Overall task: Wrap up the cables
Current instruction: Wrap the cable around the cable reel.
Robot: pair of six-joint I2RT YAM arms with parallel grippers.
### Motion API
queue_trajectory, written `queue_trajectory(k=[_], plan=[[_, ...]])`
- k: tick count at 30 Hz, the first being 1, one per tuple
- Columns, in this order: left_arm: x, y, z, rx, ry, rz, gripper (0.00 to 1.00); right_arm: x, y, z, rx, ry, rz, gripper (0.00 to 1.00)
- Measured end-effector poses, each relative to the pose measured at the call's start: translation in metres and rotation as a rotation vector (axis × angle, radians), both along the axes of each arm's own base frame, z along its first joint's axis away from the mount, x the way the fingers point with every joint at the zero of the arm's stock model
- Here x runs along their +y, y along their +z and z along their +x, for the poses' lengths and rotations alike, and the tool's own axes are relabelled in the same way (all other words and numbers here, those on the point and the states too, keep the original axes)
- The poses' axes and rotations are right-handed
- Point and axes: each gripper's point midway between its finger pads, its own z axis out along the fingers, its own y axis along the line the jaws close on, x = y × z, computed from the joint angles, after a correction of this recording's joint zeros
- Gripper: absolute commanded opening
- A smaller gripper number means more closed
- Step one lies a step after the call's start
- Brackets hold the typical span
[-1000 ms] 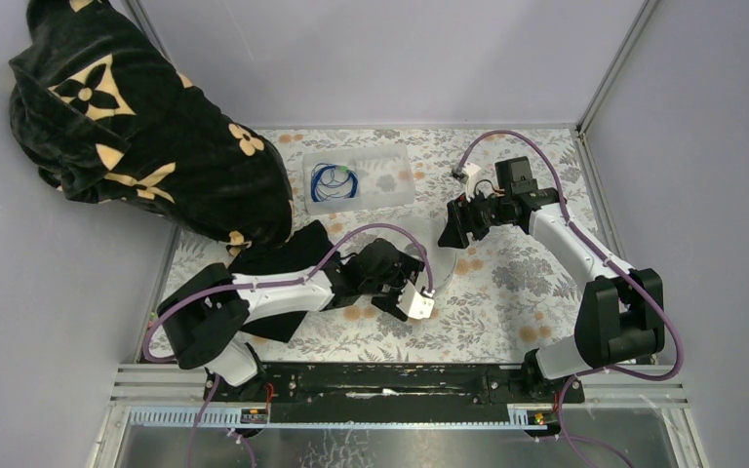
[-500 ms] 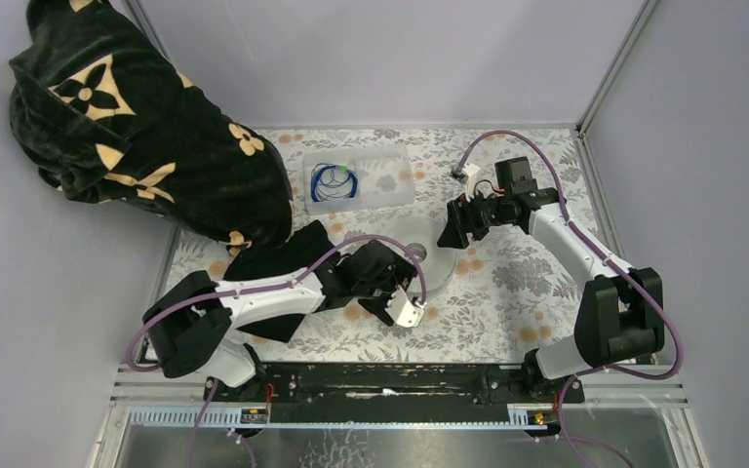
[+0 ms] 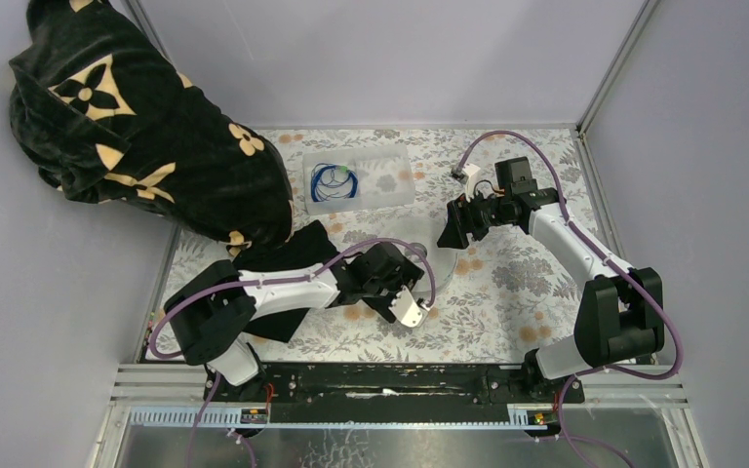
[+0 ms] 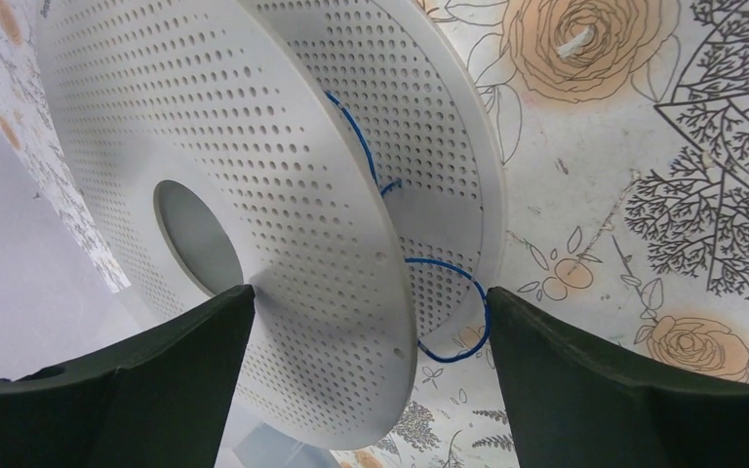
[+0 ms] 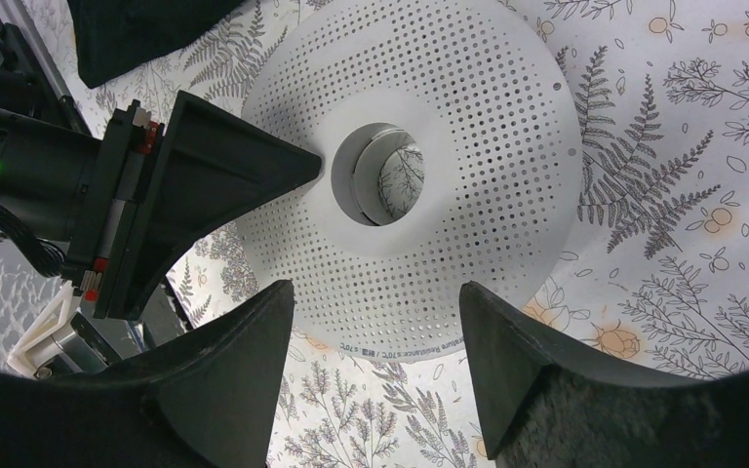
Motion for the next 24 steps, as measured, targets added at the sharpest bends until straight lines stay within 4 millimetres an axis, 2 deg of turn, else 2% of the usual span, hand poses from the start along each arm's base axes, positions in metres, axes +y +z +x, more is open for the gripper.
queue_trajectory(k=[12,24], plan=[[-0.009,0.008,0.006,-0.023,0.014,-0.048,0.82,0.002,0.002,-0.002,0.003,0.010,0.017,0.70],[-0.012,0.002,0.006,-0.070,0.038,-0.112,0.70,0.002,0.002,-0.002,0.004,0.011,0.018,0.70]])
